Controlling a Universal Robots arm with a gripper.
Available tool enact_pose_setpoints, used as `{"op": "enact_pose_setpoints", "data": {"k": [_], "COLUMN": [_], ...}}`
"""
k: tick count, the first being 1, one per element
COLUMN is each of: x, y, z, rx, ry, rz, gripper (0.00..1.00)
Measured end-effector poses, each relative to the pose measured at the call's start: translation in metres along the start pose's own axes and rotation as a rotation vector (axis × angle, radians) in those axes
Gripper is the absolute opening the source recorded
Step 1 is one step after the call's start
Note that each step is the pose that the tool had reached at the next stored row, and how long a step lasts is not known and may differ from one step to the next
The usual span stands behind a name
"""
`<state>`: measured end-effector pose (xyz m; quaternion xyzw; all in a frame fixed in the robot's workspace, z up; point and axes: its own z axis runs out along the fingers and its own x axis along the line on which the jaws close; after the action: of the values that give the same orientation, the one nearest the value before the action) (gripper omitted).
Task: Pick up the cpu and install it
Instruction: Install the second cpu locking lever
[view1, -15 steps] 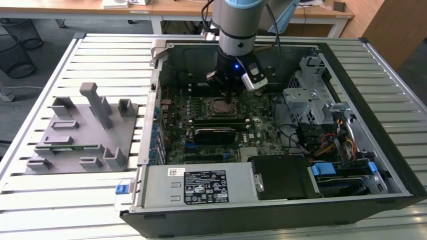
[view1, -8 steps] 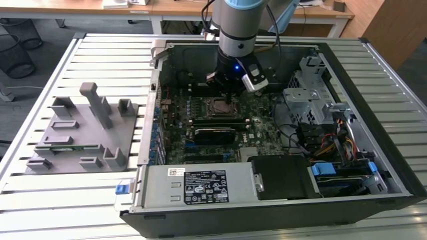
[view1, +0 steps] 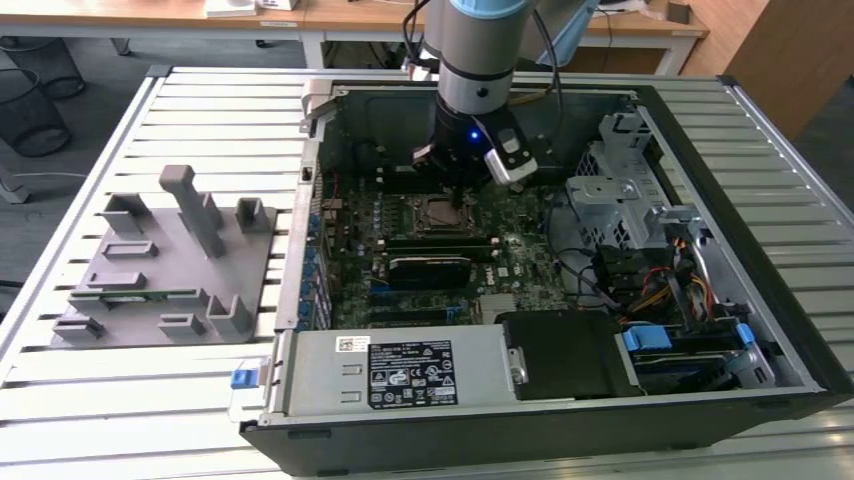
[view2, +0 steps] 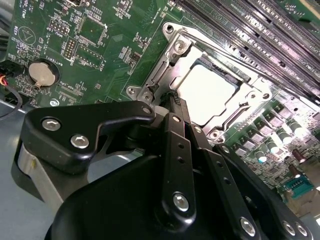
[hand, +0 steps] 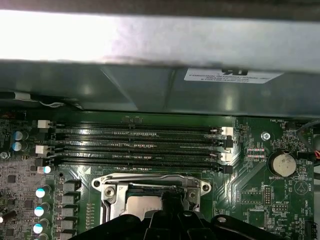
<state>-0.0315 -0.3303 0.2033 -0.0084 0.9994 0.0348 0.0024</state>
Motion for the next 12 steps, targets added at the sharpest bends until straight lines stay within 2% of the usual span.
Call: {"op": "enact_pose_setpoints", "data": {"k": [12], "x": [0.0001], "y": [-0.0027], "z": [-0.0002], "rx": [0.0012], "ry": [0.0000], "rz": [0.000], "gripper": [0.11]}}
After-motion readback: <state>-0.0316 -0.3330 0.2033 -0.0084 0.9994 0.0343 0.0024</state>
